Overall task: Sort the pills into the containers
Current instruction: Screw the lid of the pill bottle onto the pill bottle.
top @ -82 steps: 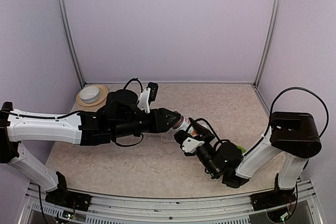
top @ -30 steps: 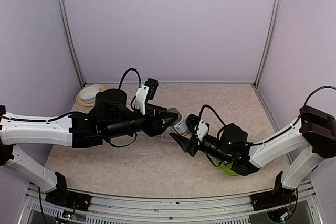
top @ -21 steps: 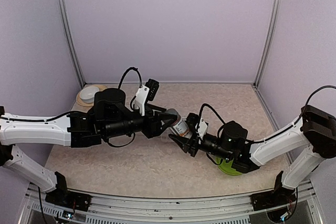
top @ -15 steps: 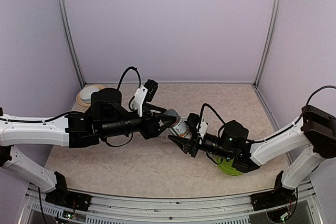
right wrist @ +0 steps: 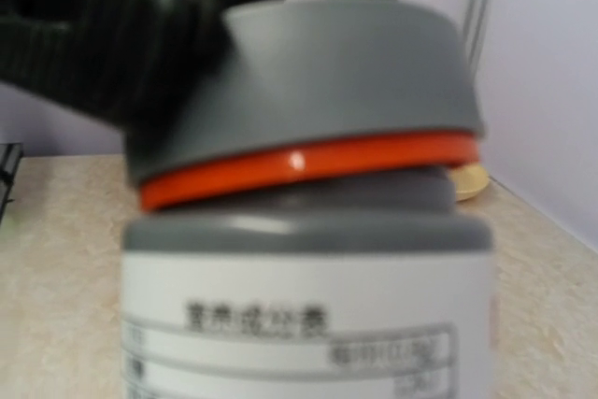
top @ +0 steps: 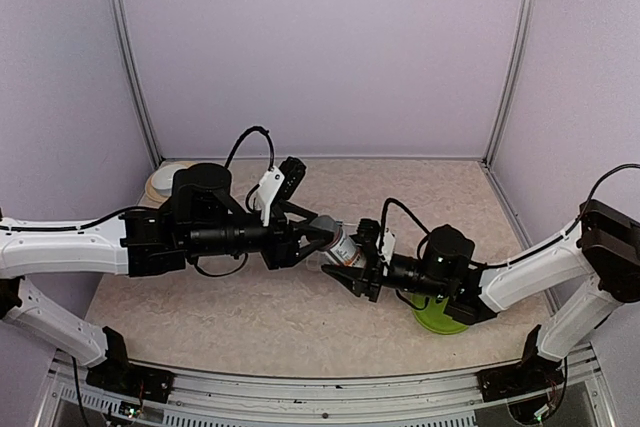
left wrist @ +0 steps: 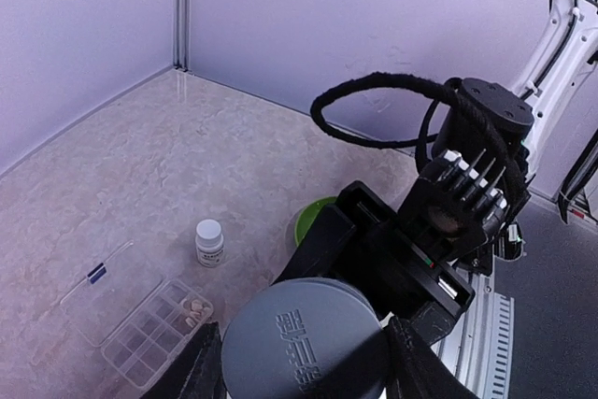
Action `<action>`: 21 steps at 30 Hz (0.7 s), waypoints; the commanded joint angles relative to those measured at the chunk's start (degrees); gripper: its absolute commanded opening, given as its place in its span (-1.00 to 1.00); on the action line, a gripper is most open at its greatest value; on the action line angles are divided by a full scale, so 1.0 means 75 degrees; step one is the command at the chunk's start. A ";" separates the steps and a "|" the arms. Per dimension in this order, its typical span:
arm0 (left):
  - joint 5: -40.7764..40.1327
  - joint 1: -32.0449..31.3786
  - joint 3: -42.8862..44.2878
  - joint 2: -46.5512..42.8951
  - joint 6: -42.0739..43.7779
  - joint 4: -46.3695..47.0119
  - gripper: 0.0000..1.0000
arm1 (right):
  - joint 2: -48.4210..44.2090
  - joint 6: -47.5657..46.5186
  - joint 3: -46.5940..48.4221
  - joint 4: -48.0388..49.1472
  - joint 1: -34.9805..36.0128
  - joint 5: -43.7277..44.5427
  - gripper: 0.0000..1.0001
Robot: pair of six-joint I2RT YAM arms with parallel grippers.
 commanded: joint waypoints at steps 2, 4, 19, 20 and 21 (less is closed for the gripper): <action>0.1446 -0.0156 0.0191 0.0087 0.0752 -0.0940 -0.18 | -0.0191 0.0030 0.0478 0.0061 -0.0025 -0.1641 -1.00; 0.1649 -0.0156 0.0162 0.0030 0.0982 -0.1006 -0.20 | -0.0114 0.0062 0.0586 -0.0076 -0.0045 -0.2014 -1.00; 0.2242 -0.0086 0.0141 -0.0431 0.1712 -0.1413 -0.29 | -0.0007 0.0554 0.0839 -0.0422 -0.0394 -0.3115 -1.00; 0.2304 -0.0078 0.0157 -0.0427 0.1772 -0.1474 -0.29 | 0.0037 0.0572 0.0910 -0.0533 -0.0402 -0.3268 -1.00; 0.2351 -0.0095 0.0189 -0.0410 0.1817 -0.1535 -0.29 | 0.0076 0.0585 0.0988 -0.0667 -0.0404 -0.3419 -1.00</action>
